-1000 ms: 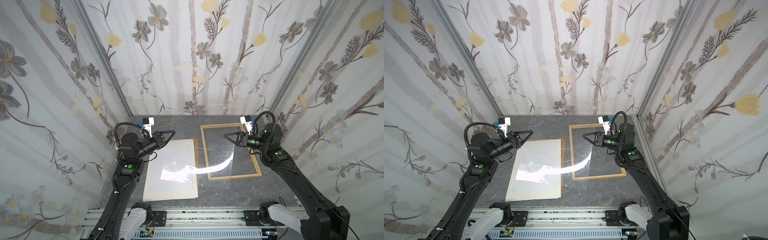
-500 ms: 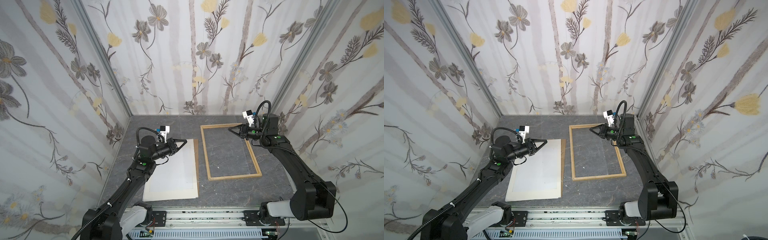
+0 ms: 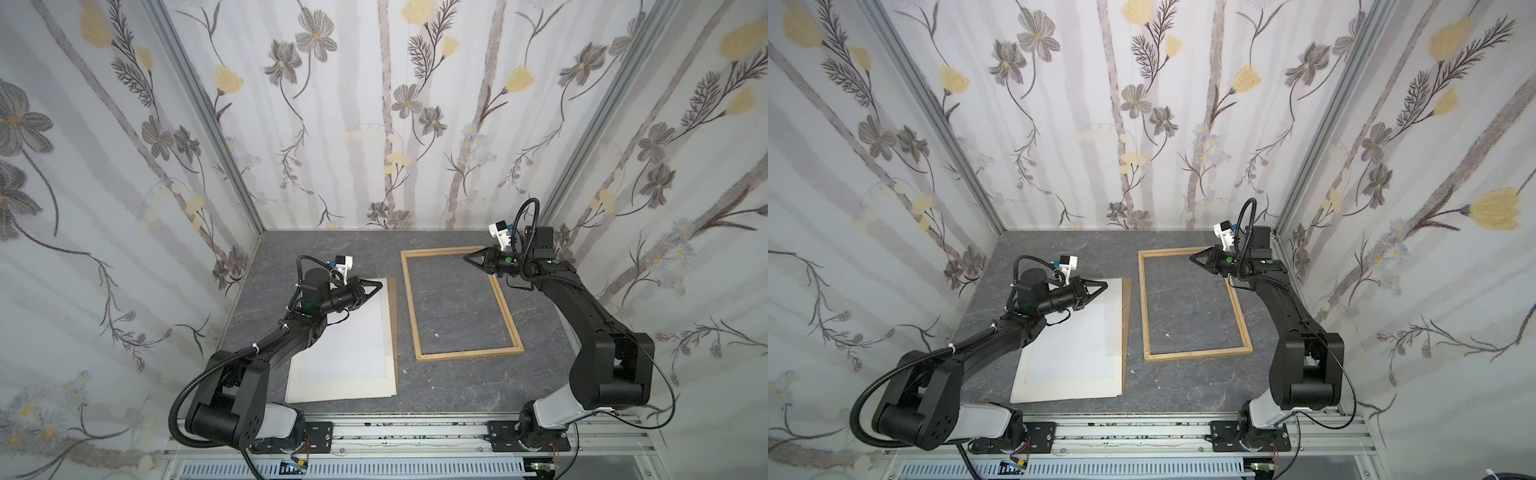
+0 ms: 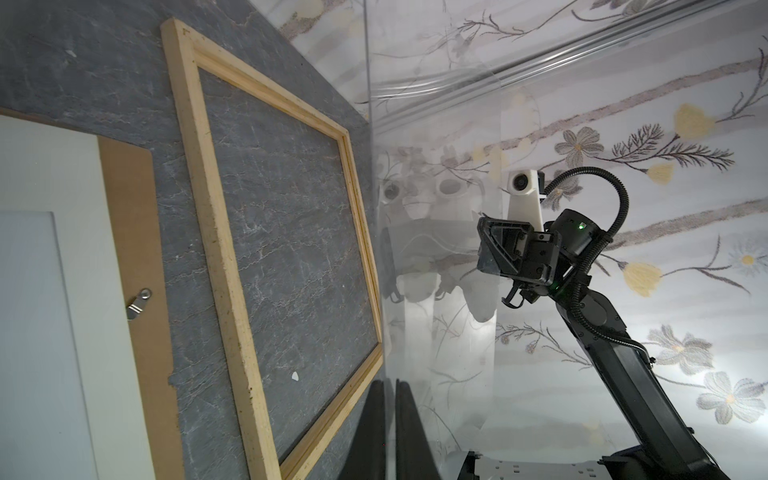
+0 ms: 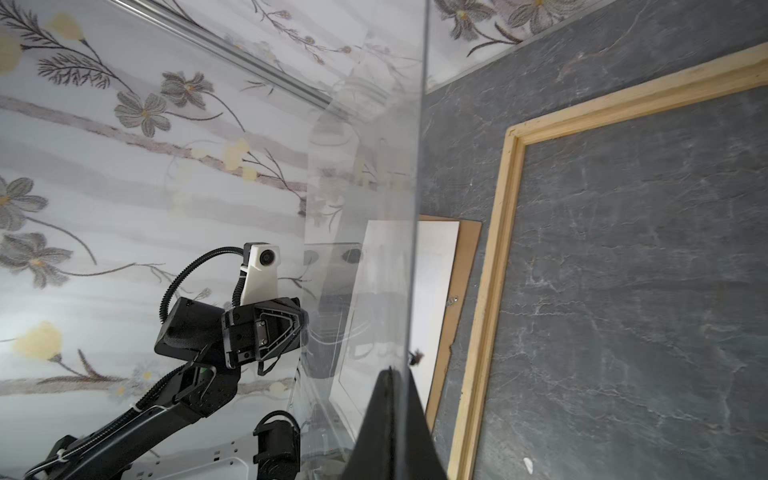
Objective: Put the photo into the frame
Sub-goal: 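Lower the clear sheet with both grippers down onto the wooden frame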
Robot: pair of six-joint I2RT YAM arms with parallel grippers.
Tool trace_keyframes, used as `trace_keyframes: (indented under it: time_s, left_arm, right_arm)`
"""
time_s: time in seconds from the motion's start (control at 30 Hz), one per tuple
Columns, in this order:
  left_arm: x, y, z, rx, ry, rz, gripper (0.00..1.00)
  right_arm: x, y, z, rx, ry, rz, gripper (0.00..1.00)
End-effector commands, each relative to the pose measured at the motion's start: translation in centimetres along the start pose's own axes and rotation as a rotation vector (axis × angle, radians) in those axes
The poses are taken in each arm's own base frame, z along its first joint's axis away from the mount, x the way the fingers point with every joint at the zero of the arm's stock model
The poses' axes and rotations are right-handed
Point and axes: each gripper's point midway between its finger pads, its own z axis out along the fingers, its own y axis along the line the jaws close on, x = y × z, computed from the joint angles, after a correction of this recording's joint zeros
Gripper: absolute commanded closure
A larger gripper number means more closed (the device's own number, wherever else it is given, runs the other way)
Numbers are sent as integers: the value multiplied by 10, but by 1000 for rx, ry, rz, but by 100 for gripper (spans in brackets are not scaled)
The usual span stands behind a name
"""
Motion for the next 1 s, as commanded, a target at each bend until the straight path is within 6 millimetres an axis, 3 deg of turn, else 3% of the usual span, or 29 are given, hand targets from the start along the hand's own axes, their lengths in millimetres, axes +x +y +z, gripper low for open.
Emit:
trace_keyframes:
  time_s: [0.0, 0.27, 0.4, 0.6, 0.97]
  left_arm:
    - [-4, -5, 16, 56, 7, 46, 100]
    - [5, 23, 68, 58, 85, -9, 100]
    - [1, 31, 81, 49, 91, -27, 100]
    - [-10, 38, 93, -16, 100, 2, 100]
    - [-14, 53, 104, -58, 125, 1, 100]
  right_arm:
    - [-5, -38, 5, 148, 34, -27, 100]
    - [-27, -75, 19, 209, 65, -29, 100]
    - [-35, -100, 24, 309, 90, -18, 100]
    - [-41, -142, 15, 512, 162, -45, 100]
    - [-30, -157, 10, 552, 229, -112, 100]
